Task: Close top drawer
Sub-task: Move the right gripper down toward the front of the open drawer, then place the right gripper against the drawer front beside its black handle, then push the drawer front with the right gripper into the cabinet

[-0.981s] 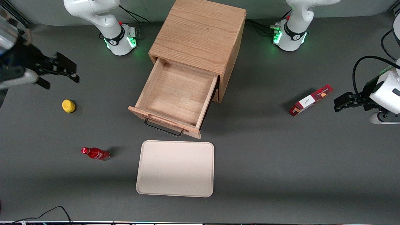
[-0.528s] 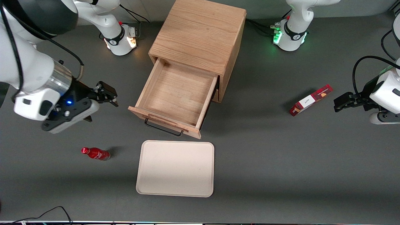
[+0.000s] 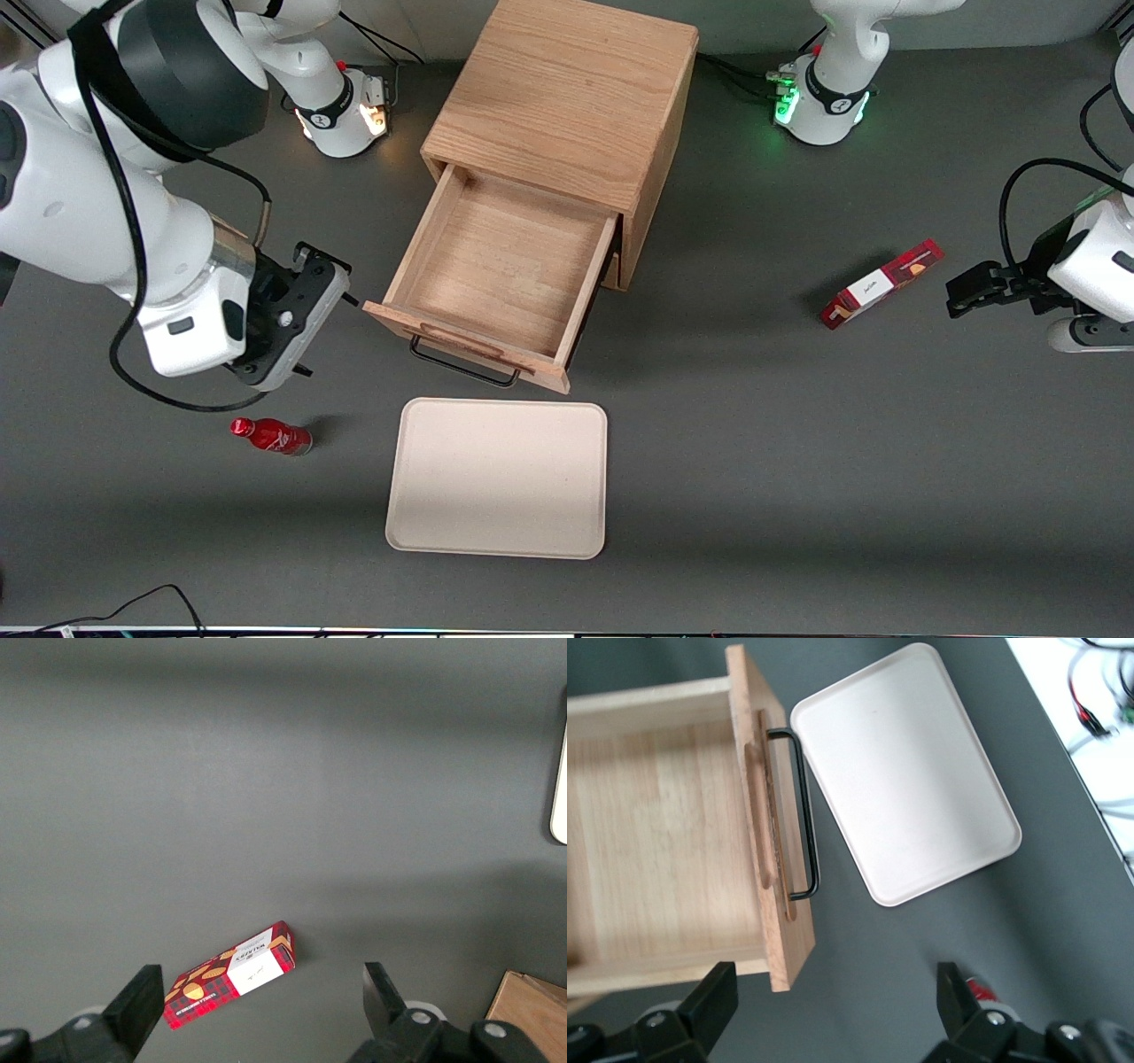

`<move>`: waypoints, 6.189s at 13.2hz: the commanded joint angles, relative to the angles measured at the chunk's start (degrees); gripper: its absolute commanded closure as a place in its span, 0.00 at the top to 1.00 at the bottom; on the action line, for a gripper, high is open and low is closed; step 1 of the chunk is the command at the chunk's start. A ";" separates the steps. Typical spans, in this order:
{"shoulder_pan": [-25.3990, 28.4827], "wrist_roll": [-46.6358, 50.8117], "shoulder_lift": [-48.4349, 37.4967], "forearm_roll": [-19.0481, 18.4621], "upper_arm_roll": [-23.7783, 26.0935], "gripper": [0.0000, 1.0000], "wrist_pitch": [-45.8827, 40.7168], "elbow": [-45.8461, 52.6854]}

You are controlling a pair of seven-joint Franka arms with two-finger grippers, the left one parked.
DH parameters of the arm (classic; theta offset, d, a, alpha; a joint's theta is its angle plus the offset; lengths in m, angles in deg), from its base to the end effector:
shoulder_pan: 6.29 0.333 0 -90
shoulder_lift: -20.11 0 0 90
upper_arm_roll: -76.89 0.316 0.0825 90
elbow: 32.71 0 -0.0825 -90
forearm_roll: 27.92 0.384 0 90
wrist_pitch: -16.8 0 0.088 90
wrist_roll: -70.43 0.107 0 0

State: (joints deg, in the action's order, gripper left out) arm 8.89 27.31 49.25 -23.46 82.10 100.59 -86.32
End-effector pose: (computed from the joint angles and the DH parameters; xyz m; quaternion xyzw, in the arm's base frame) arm 0.6465 0.2291 0.5954 -0.8494 -0.5241 -0.0221 0.0574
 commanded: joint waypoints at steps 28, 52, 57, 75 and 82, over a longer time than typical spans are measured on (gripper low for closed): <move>-0.59 -0.21 16.57 12.51 1.37 1.00 7.35 -0.26; -0.06 -0.12 7.35 11.98 9.55 1.00 15.17 -20.55; -0.41 -0.21 1.81 12.42 11.22 1.00 16.05 -28.02; -1.38 0.06 -4.35 14.97 18.77 1.00 24.05 -40.25; -1.29 4.10 -5.14 15.06 21.85 1.00 28.27 -44.38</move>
State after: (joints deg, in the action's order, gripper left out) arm 8.03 29.92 46.05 -10.25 103.17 127.16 -127.65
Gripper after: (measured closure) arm 0.000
